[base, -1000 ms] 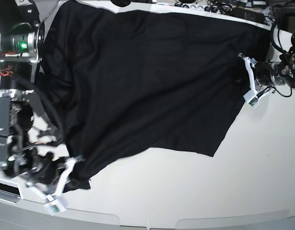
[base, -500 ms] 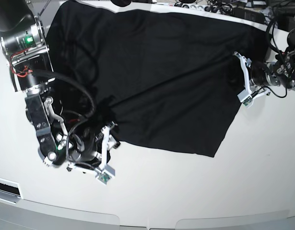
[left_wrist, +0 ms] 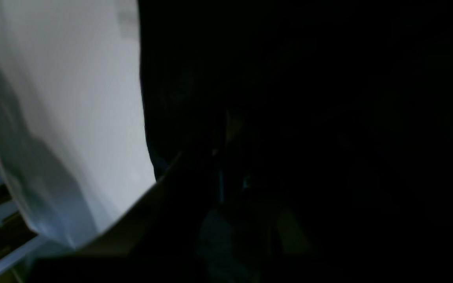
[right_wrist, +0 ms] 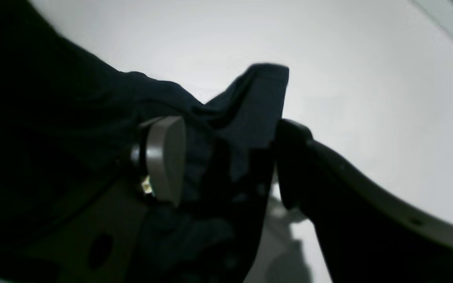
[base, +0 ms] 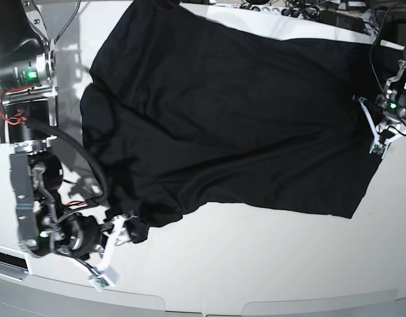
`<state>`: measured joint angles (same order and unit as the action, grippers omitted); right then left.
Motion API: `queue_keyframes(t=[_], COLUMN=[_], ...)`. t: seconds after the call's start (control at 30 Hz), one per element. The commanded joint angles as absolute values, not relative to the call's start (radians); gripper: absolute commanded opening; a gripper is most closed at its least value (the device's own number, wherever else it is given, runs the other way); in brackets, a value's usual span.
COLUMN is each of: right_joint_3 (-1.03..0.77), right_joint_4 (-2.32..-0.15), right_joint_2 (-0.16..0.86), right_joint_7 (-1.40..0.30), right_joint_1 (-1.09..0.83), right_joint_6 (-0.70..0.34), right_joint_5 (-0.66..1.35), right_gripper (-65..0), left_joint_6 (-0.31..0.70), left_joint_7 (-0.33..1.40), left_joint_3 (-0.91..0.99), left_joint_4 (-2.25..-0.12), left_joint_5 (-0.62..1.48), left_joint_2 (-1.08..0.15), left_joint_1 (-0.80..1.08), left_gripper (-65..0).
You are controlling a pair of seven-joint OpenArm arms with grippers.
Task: Layout the t-shirt on the table in an organized manner, then fold the t-shirt properly
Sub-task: 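Grasp the shirt edges with both grippers and stretch it flat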
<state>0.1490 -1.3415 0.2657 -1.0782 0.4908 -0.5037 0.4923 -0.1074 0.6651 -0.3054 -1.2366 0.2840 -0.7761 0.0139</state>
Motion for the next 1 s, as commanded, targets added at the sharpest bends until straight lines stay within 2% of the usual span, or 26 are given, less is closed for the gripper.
queue_keyframes(t=[0.0,0.07,0.13,0.17,0.23,0.27,0.4,0.57,0.73,0.83,0.97], right_joint_3=[0.137,0.129,0.13,0.13,0.13,0.13,0.13,0.13,0.13,0.13,0.13], right_joint_4=[-1.359,-1.359,-1.359,-1.359,-1.358,-1.358,-1.358,-1.357,-1.357,-1.357,-1.357], right_joint_2=[0.269,0.269,0.268,0.268,0.268,0.268,0.269,0.268,0.263,0.264,0.264], right_joint_7=[-1.09,-1.176,-1.243,-1.246,-1.214,-1.2,-1.115,-0.927,-0.785,-0.794,-0.83], right_joint_1=[0.524,0.523,0.509,0.494,0.448,0.421,0.305,0.196,0.09,0.061,0.039], right_joint_6=[-0.525,-0.568,-0.617,-0.646,-0.686,-0.698,-0.698,-0.691,-0.652,-0.576,-0.418], right_joint_5=[0.542,0.622,0.693,0.711,0.7,0.699,0.677,0.474,0.323,0.245,0.12], right_gripper=[-27.5,-29.0,-34.9,-41.2,-59.2,-65.0,-65.0,-65.0,-65.0,-65.0,-65.0], left_joint_6=[-0.051,-0.019,0.032,0.062,0.111,0.12,0.155,0.166,0.231,0.244,0.235], left_joint_7=[0.69,0.689,0.689,0.69,0.698,0.707,0.715,0.706,0.645,0.645,0.659], left_joint_3=[-0.307,-0.307,-0.307,-0.307,-0.307,-0.307,-0.307,-0.307,-0.307,-0.306,-0.306], left_joint_4=[-1.239,-1.243,-1.259,-1.27,-1.29,-1.299,-1.357,-1.491,-1.628,-1.665,-1.667], left_joint_5=[0.344,0.358,0.355,0.356,0.356,0.356,0.349,0.349,0.349,0.349,0.348], left_joint_2=[-0.78,-0.778,-0.779,-0.781,-0.782,-0.782,-0.79,-0.81,-0.832,-0.831,-0.834], left_joint_1=[0.019,0.019,0.019,0.019,0.019,0.018,0.011,0.005,0.002,-0.012,-0.017], left_gripper=[-65.0,-65.0,-65.0,-65.0,-65.0,-65.0,-65.0,-65.0,-65.0,-65.0,-65.0])
